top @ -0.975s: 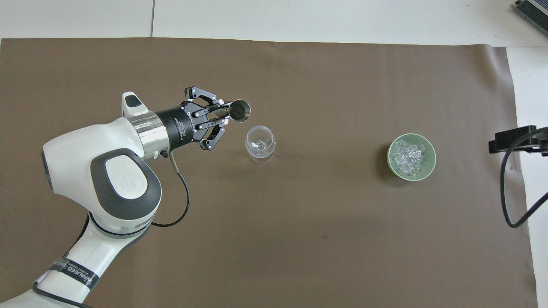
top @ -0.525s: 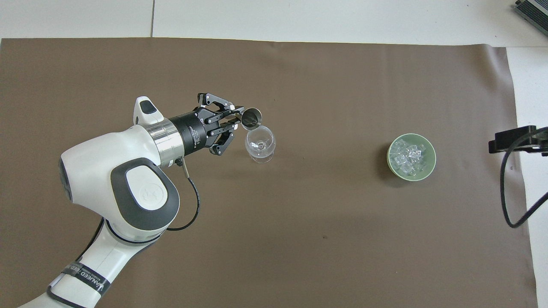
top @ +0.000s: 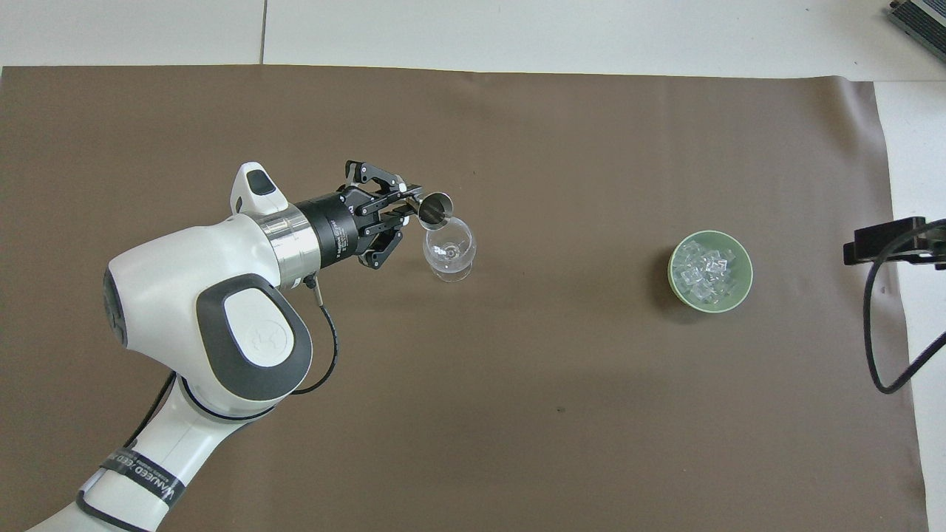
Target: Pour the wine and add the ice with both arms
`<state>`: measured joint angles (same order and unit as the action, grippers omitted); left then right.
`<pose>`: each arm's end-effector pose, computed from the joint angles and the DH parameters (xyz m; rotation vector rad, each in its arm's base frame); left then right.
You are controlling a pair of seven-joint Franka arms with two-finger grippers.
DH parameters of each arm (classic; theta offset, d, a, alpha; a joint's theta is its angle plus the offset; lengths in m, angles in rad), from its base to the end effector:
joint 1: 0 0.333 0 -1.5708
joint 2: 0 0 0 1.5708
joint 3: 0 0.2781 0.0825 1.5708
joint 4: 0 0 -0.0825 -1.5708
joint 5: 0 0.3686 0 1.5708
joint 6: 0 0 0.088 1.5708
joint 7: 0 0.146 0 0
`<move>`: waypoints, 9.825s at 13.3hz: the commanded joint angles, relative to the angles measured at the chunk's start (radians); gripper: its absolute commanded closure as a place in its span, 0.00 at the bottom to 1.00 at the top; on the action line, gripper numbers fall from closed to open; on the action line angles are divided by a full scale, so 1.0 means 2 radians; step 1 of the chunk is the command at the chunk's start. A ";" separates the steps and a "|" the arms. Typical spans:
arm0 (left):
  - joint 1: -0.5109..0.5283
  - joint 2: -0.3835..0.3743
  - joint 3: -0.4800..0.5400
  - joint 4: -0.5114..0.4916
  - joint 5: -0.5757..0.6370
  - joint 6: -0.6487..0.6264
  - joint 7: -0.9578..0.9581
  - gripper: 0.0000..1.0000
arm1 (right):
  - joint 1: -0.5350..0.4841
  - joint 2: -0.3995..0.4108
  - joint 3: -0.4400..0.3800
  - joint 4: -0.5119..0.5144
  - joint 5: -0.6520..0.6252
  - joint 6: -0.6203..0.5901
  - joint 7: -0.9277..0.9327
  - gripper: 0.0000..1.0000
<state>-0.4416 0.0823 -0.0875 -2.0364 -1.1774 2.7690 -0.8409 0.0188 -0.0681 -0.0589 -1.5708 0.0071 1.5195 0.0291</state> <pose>0.5420 -0.2853 0.4037 1.7612 1.3464 -0.0565 0.5156 -0.0205 0.5789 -3.1286 0.1075 -0.0262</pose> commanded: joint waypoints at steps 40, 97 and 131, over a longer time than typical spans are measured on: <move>-0.085 0.016 0.006 -0.021 0.007 0.233 0.317 1.00 | -0.005 -0.008 0.001 -0.008 0.009 0.000 -0.009 0.00; 0.363 0.022 0.014 0.020 0.113 -0.458 0.167 1.00 | -0.005 -0.008 0.001 -0.008 0.009 0.000 -0.009 0.00; 0.491 0.223 0.012 0.063 0.037 -0.563 0.064 1.00 | -0.005 -0.009 0.001 -0.009 0.009 -0.002 -0.009 0.00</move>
<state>0.5290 0.5101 -0.0665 -1.8982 -1.0842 1.6373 -0.7114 0.0188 -0.0681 -0.0589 -1.5708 0.0071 1.5195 0.0291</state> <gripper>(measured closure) 0.793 0.000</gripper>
